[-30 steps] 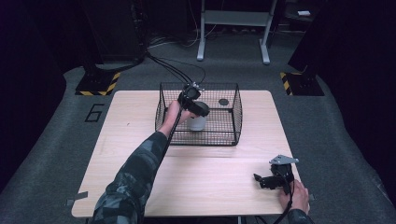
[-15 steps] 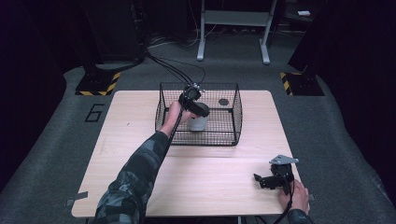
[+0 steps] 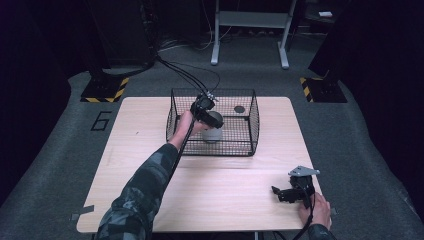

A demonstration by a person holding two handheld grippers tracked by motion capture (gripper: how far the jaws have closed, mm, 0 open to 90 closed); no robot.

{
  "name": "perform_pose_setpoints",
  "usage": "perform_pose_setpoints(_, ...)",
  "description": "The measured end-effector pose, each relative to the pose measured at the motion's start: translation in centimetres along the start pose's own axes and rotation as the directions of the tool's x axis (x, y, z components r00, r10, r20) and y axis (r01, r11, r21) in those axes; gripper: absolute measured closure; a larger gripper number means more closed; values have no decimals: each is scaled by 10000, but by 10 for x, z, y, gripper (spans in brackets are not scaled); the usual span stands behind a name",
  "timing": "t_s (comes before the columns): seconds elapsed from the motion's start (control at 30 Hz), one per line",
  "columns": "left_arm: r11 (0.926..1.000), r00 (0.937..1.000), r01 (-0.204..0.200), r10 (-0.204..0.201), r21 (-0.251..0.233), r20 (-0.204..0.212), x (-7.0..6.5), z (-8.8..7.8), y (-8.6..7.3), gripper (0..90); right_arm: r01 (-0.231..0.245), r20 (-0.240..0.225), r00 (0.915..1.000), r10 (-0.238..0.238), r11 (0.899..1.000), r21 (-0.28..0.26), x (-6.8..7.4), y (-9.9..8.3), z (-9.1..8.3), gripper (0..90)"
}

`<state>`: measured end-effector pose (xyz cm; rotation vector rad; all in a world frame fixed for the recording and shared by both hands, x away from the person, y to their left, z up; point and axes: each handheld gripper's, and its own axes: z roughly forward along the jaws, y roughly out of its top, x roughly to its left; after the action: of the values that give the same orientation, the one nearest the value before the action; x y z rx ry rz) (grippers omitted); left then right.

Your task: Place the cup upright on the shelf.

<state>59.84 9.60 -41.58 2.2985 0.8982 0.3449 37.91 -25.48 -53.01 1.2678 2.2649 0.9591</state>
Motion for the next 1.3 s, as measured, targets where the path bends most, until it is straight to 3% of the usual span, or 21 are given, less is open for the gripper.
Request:
perform_pose_setpoints(0.7, 9971, 9994, 335, -332, -684, 48, -1, -5, -6, 42, 16, -1, 10000, -16, 10000, 2, 0, 0, 0, 0)
perform_pose_setpoints(1.03, 9947, 9996, 210, -187, -1004, 231, -6, -34, 1, 14, 78, -36, 10000, -78, 10000, -19, 0, 0, 0, 0)
perform_pose_setpoints(1.3, 9913, 9996, -24, 62, -1317, 282, -15, -67, -2, 3, 102, -51, 9999, -102, 9999, 46, -1, 0, 0, 0)
